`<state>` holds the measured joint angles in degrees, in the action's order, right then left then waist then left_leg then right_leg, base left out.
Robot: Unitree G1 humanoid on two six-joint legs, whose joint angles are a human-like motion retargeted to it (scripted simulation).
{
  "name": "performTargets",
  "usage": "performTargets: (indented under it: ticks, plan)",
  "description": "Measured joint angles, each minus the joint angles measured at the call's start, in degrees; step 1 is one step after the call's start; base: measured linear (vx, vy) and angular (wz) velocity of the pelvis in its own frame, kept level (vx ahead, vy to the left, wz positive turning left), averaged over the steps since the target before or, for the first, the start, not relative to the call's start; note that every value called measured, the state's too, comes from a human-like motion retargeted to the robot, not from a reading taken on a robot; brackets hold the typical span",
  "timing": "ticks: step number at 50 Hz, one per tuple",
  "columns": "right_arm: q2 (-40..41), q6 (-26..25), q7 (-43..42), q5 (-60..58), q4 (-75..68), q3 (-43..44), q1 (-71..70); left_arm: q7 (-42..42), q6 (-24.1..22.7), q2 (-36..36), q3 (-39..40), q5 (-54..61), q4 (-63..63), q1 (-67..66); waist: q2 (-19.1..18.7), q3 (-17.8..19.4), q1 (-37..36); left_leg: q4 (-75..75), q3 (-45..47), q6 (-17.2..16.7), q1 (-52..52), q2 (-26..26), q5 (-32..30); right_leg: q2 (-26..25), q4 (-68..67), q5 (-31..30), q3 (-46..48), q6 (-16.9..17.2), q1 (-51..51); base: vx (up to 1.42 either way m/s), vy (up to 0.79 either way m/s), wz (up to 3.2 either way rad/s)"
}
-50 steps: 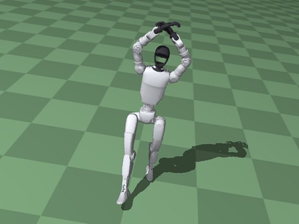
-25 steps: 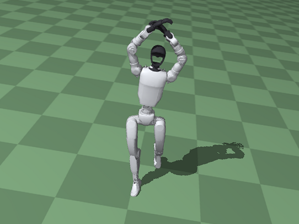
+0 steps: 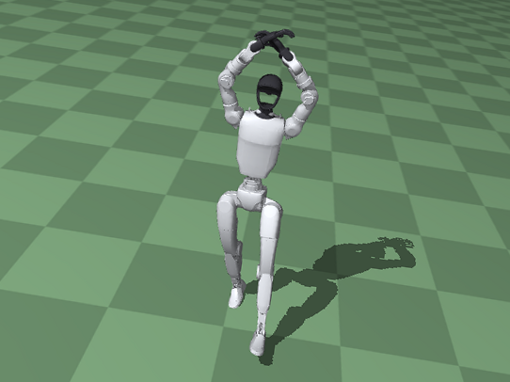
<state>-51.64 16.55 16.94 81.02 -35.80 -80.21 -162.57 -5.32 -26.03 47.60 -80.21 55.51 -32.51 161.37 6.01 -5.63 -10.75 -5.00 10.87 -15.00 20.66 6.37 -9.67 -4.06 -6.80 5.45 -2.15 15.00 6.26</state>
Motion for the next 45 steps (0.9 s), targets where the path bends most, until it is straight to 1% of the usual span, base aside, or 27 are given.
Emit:
performTargets:
  ticks: [5, 8, 11, 15, 18, 20, 23, 26, 28, 30, 32, 34, 35, 37, 40, 43, 45]
  plan:
    - [0.2, -0.15, -0.12, -1.8, -0.17, 0.0, -0.37, -0.64, -0.11, 0.37, 0.0, 0.28, -0.13, 0.07, -0.52, -0.33, 2.0, 0.0, 8.54, 0.0, 7.16, 1.22, 0.36, 0.84, -0.56, 0.94, 1.27, 0.0, 0.76, 0.29, 0.19, 0.08]
    - [0.38, -0.15, -0.51, -2.17, 0.08, 0.0, 0.0, -0.58, -0.01, 0.8, 0.0, 0.21, 0.05, -0.04, -0.39, -1.19, 0.85, 0.0, 10.86, 0.0, 7.63, 2.63, 1.05, 1.62, -0.85, 1.5, -0.03, 0.0, 1.45, 0.4, 0.15, -0.49]
    - [0.3, -0.08, -0.66, -1.22, 0.34, 0.0, 0.32, -0.55, 0.21, 0.77, 0.0, 0.06, 0.1, 0.33, -0.36, -2.2, -0.22, 0.0, 10.37, 0.0, 5.79, 3.52, 2.52, 2.44, -0.8, 1.86, -1.53, 0.0, 2.59, 0.47, 0.17, -0.6]
    - [-0.3, -0.54, -0.24, 0.71, 0.79, 0.0, 0.69, -0.79, 0.71, 0.47, 0.0, 0.81, 0.42, 0.63, -0.57, -4.25, -0.74, 0.0, 11.29, 0.0, -0.12, 4.53, 4.47, 3.23, -1.4, 1.63, -2.91, 0.0, 4.0, 0.55, 0.19, -0.54]
    - [-0.95, -1.3, 0.55, 1.23, 1.23, 0.0, 0.99, -1.36, 0.93, 0.53, 0.0, 1.87, 0.98, 0.16, -1.25, -6.25, 0.26, 0.0, 13.51, 0.0, -4.76, 4.52, 2.79, 3.88, -2.72, 0.0, -3.07, 0.0, 5.33, 0.62, 0.28, -0.15]
    - [-1.2, -1.76, 1.09, 1.02, 1.49, 0.0, 1.1, -1.83, 0.81, 0.85, 0.0, 2.3, 1.33, -0.23, -1.72, -7.58, 1.58, 0.0, 13.91, 0.0, -6.73, 3.6, 2.16, 4.62, -4.2, -2.43, -2.75, 0.0, 6.18, 0.65, 0.38, 0.31]
    - [-0.86, -2.0, 1.47, 0.29, 1.6, 0.0, 0.86, -2.11, 0.21, 1.58, 0.0, 1.78, 1.47, -0.51, -2.23, -9.27, 3.77, 0.0, 12.33, 0.0, -9.41, 1.21, 4.31, 5.78, -8.44, -9.39, -1.83, 0.0, 6.5, 0.67, 0.41, 0.57]
    - [0.23, -1.81, 1.05, -1.29, 1.1, 0.0, -0.08, -1.61, -0.24, 2.12, 0.0, -0.06, 1.0, 0.21, -3.32, -10.16, 4.79, 0.0, 10.61, 0.0, -13.17, -0.17, 7.56, 6.05, -16.37, -17.67, -0.63, 0.0, 4.53, 0.65, 0.37, 0.46]
    - [1.04, -1.35, 0.56, -2.34, 0.64, 0.0, -1.27, -0.97, -0.37, 2.15, 0.0, -1.48, 0.47, 1.32, -4.23, -10.25, 4.77, 0.0, 10.11, 0.0, -15.66, -0.52, 9.35, 6.34, -24.07, -20.69, 0.46, 0.0, 1.19, 0.58, 0.35, 0.18]
    - [1.69, -0.78, 0.06, -2.84, 0.32, 0.0, -2.74, -0.21, -0.43, 1.96, 0.0, -2.26, 0.09, 2.67, -4.71, -9.92, 4.46, 0.0, 10.14, 0.0, -17.95, -1.28, 11.06, 7.88, -32.46, -19.63, 1.79, 0.0, -3.31, 0.52, 0.32, 0.05]
    - [1.85, -0.33, -0.31, -2.89, 0.2, 0.06, -4.11, 0.29, -0.42, 1.59, 0.0, -2.04, 0.13, 3.89, -4.99, -9.39, 4.37, 0.0, 10.02, 0.0, -19.55, -1.53, 12.4, 9.65, -38.37, -15.28, 5.34, -2.37, -8.04, 0.45, 0.22, 0.07]
    - [1.71, -0.02, -0.56, -3.01, 0.21, 0.11, -5.03, 0.35, -0.29, 1.24, 0.0, -1.39, 0.33, 4.62, -5.27, -8.88, 4.77, 0.25, 9.58, 0.0, -20.86, -1.75, 13.72, 11.2, -40.45, -10.13, 9.32, -4.76, -11.82, 0.41, 0.16, 0.2]
    - [1.59, 0.11, -0.66, -3.13, 0.18, 0.11, -5.33, 0.25, -0.2, 1.05, 0.0, -1.05, 0.41, 4.82, -5.44, -8.64, 5.08, 0.62, 9.28, 0.0, -21.44, -1.82, 14.48, 11.76, -40.29, -7.64, 11.25, -5.71, -13.33, 0.39, 0.14, 0.33]
    - [1.28, 0.44, -0.99, -3.56, 0.24, 0.06, -5.57, -0.06, -0.02, 0.82, 0.0, -0.52, 0.54, 5.04, -5.61, -8.16, 6.34, 1.48, 8.25, 0.01, -22.35, -2.35, 15.89, 12.41, -36.81, -3.52, 14.84, -6.4, -15.63, 0.38, 0.13, 0.47]
    - [0.81, 1.12, -1.81, -3.93, 0.6, 0.01, -5.6, -0.22, 0.04, 0.54, 0.0, 0.09, 0.66, 5.46, -5.67, -7.36, 9.31, 2.59, 5.97, 0.01, -23.51, -3.72, 17.73, 12.68, -26.79, -0.54, 19.55, -5.34, -17.98, 0.37, 0.11, 0.72]
    - [0.6, 1.49, -2.42, -3.77, 0.96, 0.0, -6.07, 0.13, -0.36, 0.26, 0.0, 0.61, 0.71, 6.18, -5.35, -6.16, 12.68, 3.22, 3.47, 0.0, -25.05, -5.89, 19.37, 12.73, -13.3, -2.84, 21.8, -1.86, -19.59, 0.35, 0.09, 0.81]
    - [0.53, 1.53, -2.53, -3.88, 1.13, 0.03, -6.84, 0.18, -0.86, 0.14, 0.0, 0.75, 0.81, 6.78, -4.81, -5.17, 14.52, 3.43, 2.18, 0.0, -25.93, -7.27, 20.1, 12.3, -4.15, -7.17, 21.84, 0.0, -21.19, 0.28, -0.03, 0.62]
